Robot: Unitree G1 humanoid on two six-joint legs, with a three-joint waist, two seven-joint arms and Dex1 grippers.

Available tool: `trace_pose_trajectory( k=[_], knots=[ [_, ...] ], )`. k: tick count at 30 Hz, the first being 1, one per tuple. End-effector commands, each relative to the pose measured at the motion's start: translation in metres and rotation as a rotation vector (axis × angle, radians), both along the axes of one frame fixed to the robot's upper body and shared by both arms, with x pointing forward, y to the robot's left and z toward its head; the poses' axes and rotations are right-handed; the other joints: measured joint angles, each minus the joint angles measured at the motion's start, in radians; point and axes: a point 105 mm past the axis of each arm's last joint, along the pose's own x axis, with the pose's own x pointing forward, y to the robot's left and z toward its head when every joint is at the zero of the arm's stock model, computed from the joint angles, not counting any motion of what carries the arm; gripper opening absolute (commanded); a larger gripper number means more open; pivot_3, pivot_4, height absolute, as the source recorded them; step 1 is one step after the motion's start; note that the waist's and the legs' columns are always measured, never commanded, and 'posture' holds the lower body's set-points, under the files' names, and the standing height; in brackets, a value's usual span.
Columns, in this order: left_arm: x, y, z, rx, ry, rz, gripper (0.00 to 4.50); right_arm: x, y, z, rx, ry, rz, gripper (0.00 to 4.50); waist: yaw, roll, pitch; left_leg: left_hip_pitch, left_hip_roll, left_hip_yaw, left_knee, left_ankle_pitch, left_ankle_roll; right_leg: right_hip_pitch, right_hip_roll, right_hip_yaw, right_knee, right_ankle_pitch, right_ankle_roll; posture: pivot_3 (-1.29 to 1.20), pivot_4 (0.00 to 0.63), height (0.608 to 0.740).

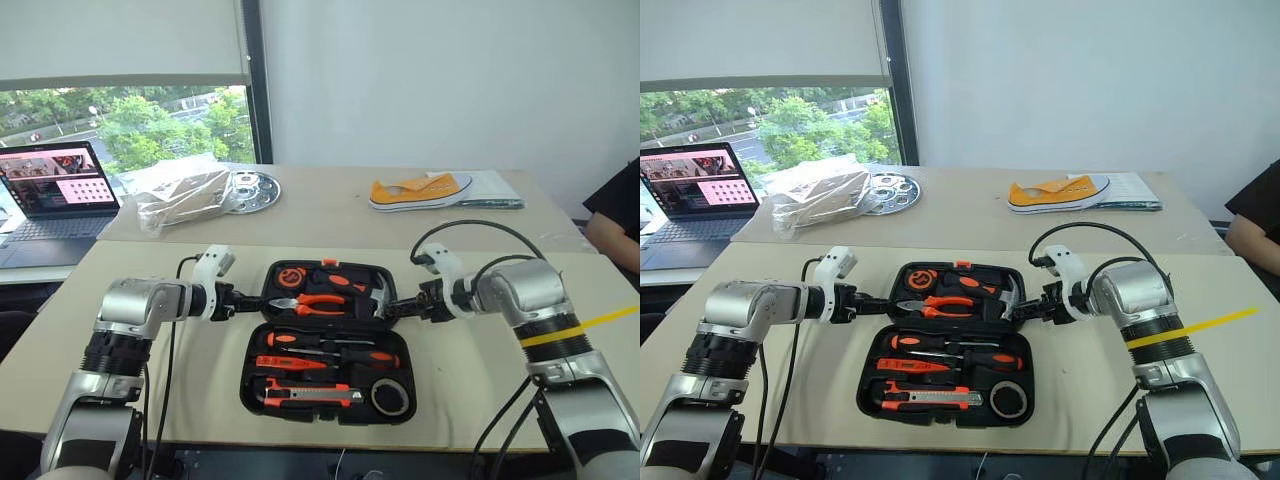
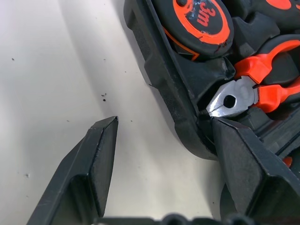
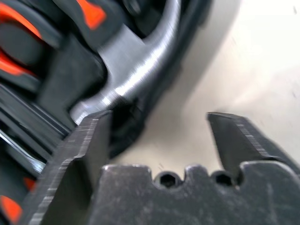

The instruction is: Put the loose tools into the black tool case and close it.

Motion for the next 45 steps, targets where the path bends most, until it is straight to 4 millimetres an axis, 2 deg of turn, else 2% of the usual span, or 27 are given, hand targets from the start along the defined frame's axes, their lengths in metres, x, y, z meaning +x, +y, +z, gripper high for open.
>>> trace_pose_trajectory(
  k=[1, 2, 6, 7, 8, 11, 15, 19, 21, 24, 26, 29, 32, 35, 37, 39, 41, 45],
  knots=[
    [0.001, 0.000, 0.003, 0.015, -0.015, 0.001, 2.37, 0.001, -0.016, -0.001, -0.047, 0.012, -0.063, 2.09, 0.002, 0.000, 0.000, 0.000, 0.000, 0.000, 0.000, 0.000, 0.000, 0.000, 0.000, 0.000, 0.000, 0.000, 0.000, 0.00, 0.150, 0.740],
    [0.001, 0.000, 0.002, 0.015, -0.014, 0.002, 1.89, 0.001, -0.017, -0.002, -0.043, 0.018, -0.072, 1.70, 0.003, 0.000, 0.000, 0.000, 0.000, 0.000, 0.001, 0.000, 0.000, 0.000, 0.000, 0.000, 0.002, 0.000, 0.000, 0.00, 0.150, 0.740],
    [0.001, -0.001, -0.002, 0.003, -0.008, 0.002, 0.50, 0.002, -0.016, -0.005, -0.036, 0.031, -0.078, 0.31, 0.004, 0.000, 0.000, 0.001, 0.000, 0.000, 0.004, 0.000, 0.000, 0.002, -0.001, 0.000, 0.003, 0.000, 0.000, 0.00, 0.150, 0.740],
    [0.001, -0.002, -0.002, -0.003, -0.007, 0.002, 0.24, 0.002, -0.016, -0.006, -0.035, 0.033, -0.078, 0.06, 0.005, 0.000, 0.000, 0.001, 0.000, 0.000, 0.005, 0.000, 0.000, 0.002, -0.001, 0.001, 0.002, 0.000, 0.000, 0.00, 0.150, 0.740],
    [0.002, -0.002, -0.002, -0.011, -0.008, 0.006, 0.11, 0.003, -0.015, -0.007, -0.033, 0.035, -0.079, 0.02, 0.005, 0.000, 0.000, 0.001, 0.000, 0.000, 0.006, 0.000, 0.000, 0.002, -0.002, 0.002, 0.002, 0.000, 0.000, 0.00, 0.150, 0.740],
    [0.007, 0.003, -0.003, -0.044, -0.027, 0.051, 0.11, 0.005, -0.009, -0.004, 0.017, 0.020, -0.070, 0.02, 0.005, 0.000, 0.000, 0.002, 0.000, -0.001, 0.009, 0.001, 0.001, 0.003, -0.002, 0.003, 0.004, 0.000, -0.001, 0.00, 0.150, 0.740],
    [0.013, 0.002, 0.021, -0.204, -0.161, 0.064, 0.11, 0.009, 0.015, 0.031, 0.146, -0.234, 0.106, 0.02, 0.004, 0.000, 0.000, 0.001, 0.001, -0.001, 0.011, 0.001, 0.001, 0.003, -0.002, 0.003, 0.005, 0.001, -0.002, 0.00, 0.150, 0.740],
    [0.013, 0.001, 0.043, -0.273, -0.375, 0.023, 0.11, 0.002, 0.024, 0.052, 0.063, -0.547, 0.308, 0.02, 0.002, 0.000, 0.001, 0.000, 0.002, 0.000, 0.011, 0.001, 0.000, 0.000, -0.001, 0.004, 0.005, 0.003, -0.002, 0.00, 0.150, 0.740],
    [0.008, 0.000, 0.048, -0.272, -0.456, -0.021, 0.11, -0.003, 0.026, 0.055, 0.008, -0.659, 0.389, 0.02, 0.002, 0.000, 0.001, -0.001, 0.002, 0.000, 0.010, 0.002, 0.000, -0.002, 0.000, 0.004, 0.004, 0.003, -0.002, 0.00, 0.150, 0.740],
    [-0.005, 0.001, 0.047, -0.252, -0.538, -0.072, 0.11, -0.012, 0.021, 0.050, -0.119, -0.831, 0.500, 0.02, 0.001, 0.000, 0.001, -0.001, 0.002, 0.002, 0.005, 0.002, 0.000, -0.002, 0.000, 0.004, 0.004, 0.003, -0.002, 0.00, 0.150, 0.740],
    [-0.019, 0.004, 0.043, -0.135, -0.680, -0.155, 0.11, -0.022, 0.013, 0.039, -0.264, -0.965, 0.603, 0.02, 0.002, 0.000, 0.001, -0.001, 0.001, 0.003, 0.002, 0.002, 0.000, -0.002, 0.000, 0.003, 0.003, 0.002, -0.002, 0.00, 0.150, 0.740],
    [-0.048, 0.002, 0.018, 0.119, -0.877, -0.388, 0.11, -0.039, 0.002, 0.014, -0.402, -1.052, 0.716, 0.02, 0.000, 0.000, 0.001, 0.001, 0.001, 0.005, -0.004, 0.002, -0.001, -0.002, 0.001, 0.003, -0.001, 0.002, -0.002, 0.00, 0.150, 0.740],
    [-0.065, 0.006, -0.011, 0.237, -0.897, -0.507, 0.11, -0.051, -0.004, -0.005, -0.497, -1.107, 0.812, 0.02, 0.000, 0.000, 0.001, 0.003, 0.002, 0.014, -0.006, 0.002, -0.001, -0.001, 0.000, 0.003, -0.003, 0.000, -0.002, 0.00, 0.150, 0.740],
    [-0.074, 0.012, -0.029, 0.341, -0.934, -0.574, 0.11, -0.060, -0.011, -0.021, -0.530, -1.118, 0.837, 0.02, 0.005, 0.000, 0.000, 0.009, 0.003, 0.018, -0.006, 0.001, -0.001, 0.003, -0.001, 0.005, -0.007, -0.001, -0.002, 0.00, 0.150, 0.740],
    [-0.077, 0.017, -0.040, 0.402, -0.930, -0.612, 0.00, -0.062, -0.017, -0.029, -0.545, -1.111, 0.831, 0.83, 0.007, 0.001, 0.000, 0.016, 0.004, 0.019, -0.006, 0.001, -0.001, 0.009, 0.000, 0.006, -0.007, -0.002, -0.003, 0.00, 0.150, 0.740],
    [-0.079, 0.022, -0.046, 0.403, -0.903, -0.603, 0.00, -0.064, -0.020, -0.036, -0.542, -1.088, 0.838, 1.43, 0.007, 0.001, 0.000, 0.023, 0.006, 0.019, -0.010, 0.001, -0.002, 0.018, 0.000, 0.006, -0.011, -0.004, 0.000, 0.00, 0.150, 0.740],
    [-0.078, 0.025, -0.047, 0.400, -0.898, -0.588, 0.00, -0.066, -0.022, -0.040, -0.556, -1.082, 0.854, 2.11, 0.005, 0.001, 0.000, 0.024, 0.006, 0.017, -0.014, 0.001, 0.000, 0.016, -0.002, 0.009, -0.012, -0.004, 0.002, 0.00, 0.150, 0.740],
    [-0.081, 0.038, -0.050, 0.383, -0.825, -0.581, 1.04, -0.072, -0.035, -0.043, -0.554, -1.045, 0.836, 3.46, 0.004, 0.001, -0.001, 0.025, 0.008, 0.018, -0.014, 0.001, 0.000, 0.016, -0.001, 0.010, -0.010, 0.000, -0.003, 0.00, 0.150, 0.740]
  ],
)
